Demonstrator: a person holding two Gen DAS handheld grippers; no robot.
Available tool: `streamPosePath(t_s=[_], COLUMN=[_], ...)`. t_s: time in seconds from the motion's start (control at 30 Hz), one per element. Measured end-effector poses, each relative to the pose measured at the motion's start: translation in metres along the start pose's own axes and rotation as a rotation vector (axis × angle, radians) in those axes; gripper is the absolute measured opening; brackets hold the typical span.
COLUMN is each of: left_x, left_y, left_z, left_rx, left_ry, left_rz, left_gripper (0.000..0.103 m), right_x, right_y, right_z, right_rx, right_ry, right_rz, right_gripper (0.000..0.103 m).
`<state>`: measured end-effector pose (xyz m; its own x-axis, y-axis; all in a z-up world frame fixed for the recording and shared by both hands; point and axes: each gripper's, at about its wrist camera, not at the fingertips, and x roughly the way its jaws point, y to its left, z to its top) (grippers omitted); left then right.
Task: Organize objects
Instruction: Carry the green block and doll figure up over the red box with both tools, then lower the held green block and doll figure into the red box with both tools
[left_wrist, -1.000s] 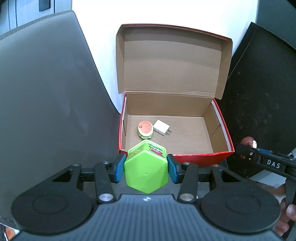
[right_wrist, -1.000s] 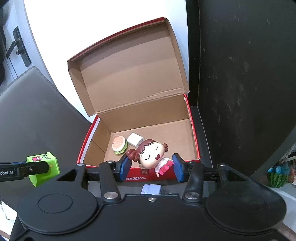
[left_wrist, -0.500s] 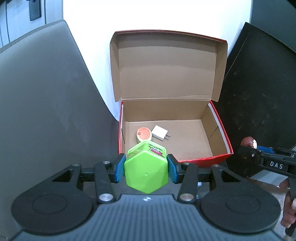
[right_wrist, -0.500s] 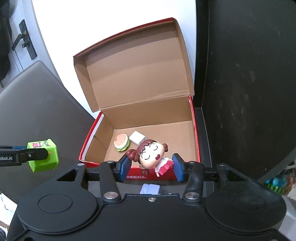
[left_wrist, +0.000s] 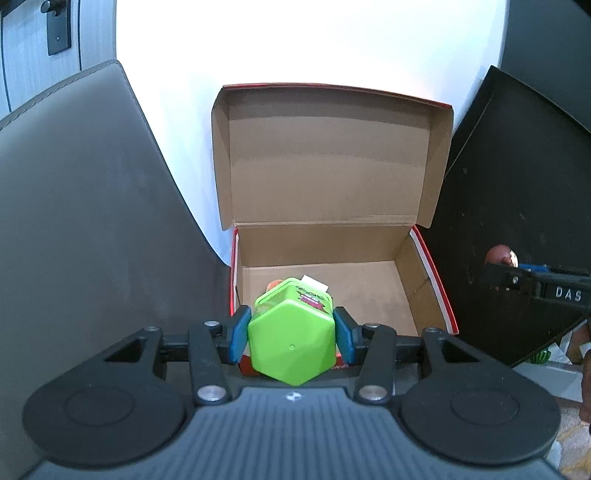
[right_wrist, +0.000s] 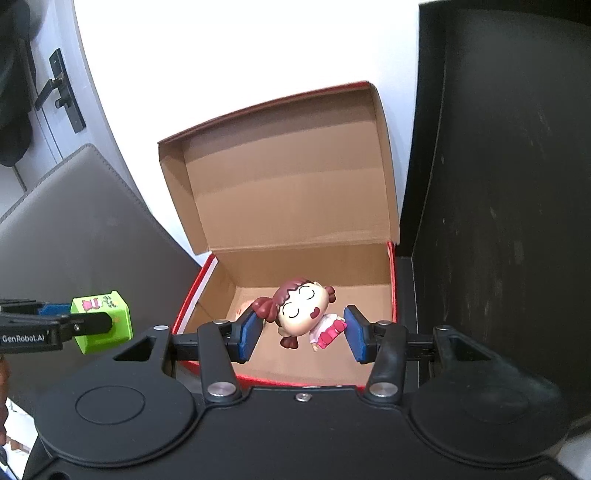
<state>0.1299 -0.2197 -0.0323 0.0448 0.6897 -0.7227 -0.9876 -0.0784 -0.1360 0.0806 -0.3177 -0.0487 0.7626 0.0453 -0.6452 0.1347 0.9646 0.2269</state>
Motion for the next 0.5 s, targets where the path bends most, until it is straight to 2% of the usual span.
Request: streamPosePath(t_s=[0.3, 0.5], left_x=[0.019, 0.041], left_y=[0.007, 0.006], left_z=[0.018, 0.025], left_rx=[-0.006, 0.003], left_ry=[0.016, 0.037], left_rz=[-0.008, -0.018], left_gripper=[0.047, 0.047], right_x=[0.022, 0.043], right_y=[0.002, -0.004], right_z=[0.023, 0.035], right_rx=[-0.009, 0.061], right_ry=[0.011, 0.043], right_rz=[-0.004, 0.077], right_gripper=[0.047, 0.047])
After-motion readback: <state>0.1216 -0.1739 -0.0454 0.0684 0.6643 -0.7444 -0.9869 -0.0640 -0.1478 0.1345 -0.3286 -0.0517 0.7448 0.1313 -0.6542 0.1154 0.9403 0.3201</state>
